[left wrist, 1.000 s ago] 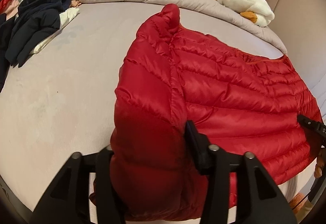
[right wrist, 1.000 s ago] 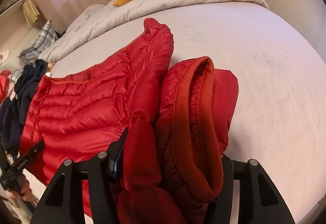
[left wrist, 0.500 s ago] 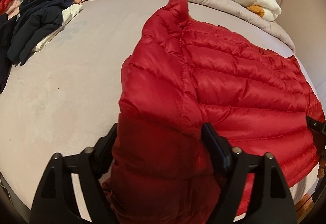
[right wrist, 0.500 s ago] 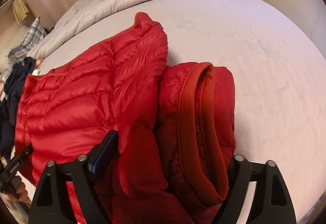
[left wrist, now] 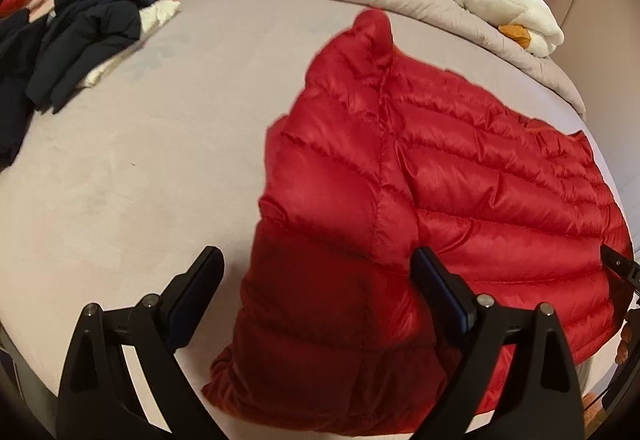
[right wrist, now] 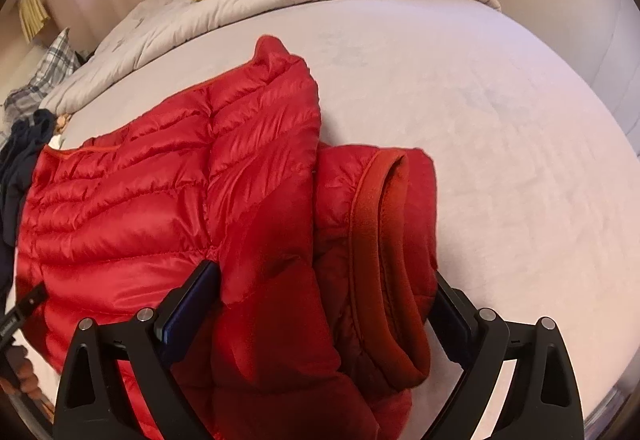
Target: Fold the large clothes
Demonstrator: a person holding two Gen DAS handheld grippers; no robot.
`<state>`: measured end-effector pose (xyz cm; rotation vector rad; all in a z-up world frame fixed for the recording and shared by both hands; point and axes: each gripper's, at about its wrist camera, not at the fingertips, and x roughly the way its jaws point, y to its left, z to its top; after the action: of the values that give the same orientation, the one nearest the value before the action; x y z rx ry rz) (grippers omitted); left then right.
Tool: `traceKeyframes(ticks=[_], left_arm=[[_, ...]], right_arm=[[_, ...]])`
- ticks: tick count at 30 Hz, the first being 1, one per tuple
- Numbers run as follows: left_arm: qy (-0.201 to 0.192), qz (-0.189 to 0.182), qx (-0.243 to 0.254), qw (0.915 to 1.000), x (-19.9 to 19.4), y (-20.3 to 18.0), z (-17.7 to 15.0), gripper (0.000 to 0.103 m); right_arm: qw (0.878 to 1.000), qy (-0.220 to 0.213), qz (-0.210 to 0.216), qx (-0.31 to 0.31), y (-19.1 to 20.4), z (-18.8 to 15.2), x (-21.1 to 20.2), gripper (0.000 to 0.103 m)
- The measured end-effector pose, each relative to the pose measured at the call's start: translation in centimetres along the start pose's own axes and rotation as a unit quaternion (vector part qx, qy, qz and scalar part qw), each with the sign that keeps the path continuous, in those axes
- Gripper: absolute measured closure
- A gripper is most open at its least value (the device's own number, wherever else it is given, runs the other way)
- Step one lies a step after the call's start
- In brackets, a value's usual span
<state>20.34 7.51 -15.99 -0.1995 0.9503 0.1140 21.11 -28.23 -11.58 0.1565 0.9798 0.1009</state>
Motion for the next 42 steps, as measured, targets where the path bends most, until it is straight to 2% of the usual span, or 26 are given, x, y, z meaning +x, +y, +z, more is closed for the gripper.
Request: traceKeyframes(ticks=[6,10,15,21,25,30,36,42], left_arm=[[-0.043,0.000,-0.006,0.9990,-3.1,0.5,0.1,0.007],[-0.089,-0.003,0.007,0.9960,-6.1,0.0,0.1,0.004],[-0.153,-0.030,0.026,0.9874,-10.6,-1.2,-0.4,0.000],[-0.194,-0.046,0.045,0.9789,-14.0,-2.6,-1.2,0.000],[-0.207,-0.058,0.049,0.9754,-15.2,-2.9,-1.8,0.000],[-0.207,-0.071,0.046,0.9747,-15.7,-3.3,-2.1,0.000],[-0.200,-0.069,0.047,0.9763,-15.5,-3.7,-2.3,0.000],[-0.190,-0.066,0.055,0.9781,-15.0,-4.1,-2.4,0.000]], right_arm=[[0.997,-0.048,-0.052,-0.009,-0.2,0.1,-2.1,0.008],[0.995,-0.076,-0.062,-0.010,-0.3,0.2,-3.9,0.008],[0.992,-0.113,-0.040,-0.025,0.5,0.1,-6.4,0.008],[0.983,-0.180,-0.009,-0.044,2.2,-0.6,-10.3,0.002],[0.973,-0.221,0.008,-0.059,3.3,-1.3,-12.8,0.001],[0.966,-0.249,0.026,-0.069,4.4,-2.1,-14.0,0.001],[0.961,-0.257,0.037,-0.095,5.9,-2.7,-14.0,0.001],[0.960,-0.252,0.030,-0.118,7.3,-3.2,-13.4,0.001]])
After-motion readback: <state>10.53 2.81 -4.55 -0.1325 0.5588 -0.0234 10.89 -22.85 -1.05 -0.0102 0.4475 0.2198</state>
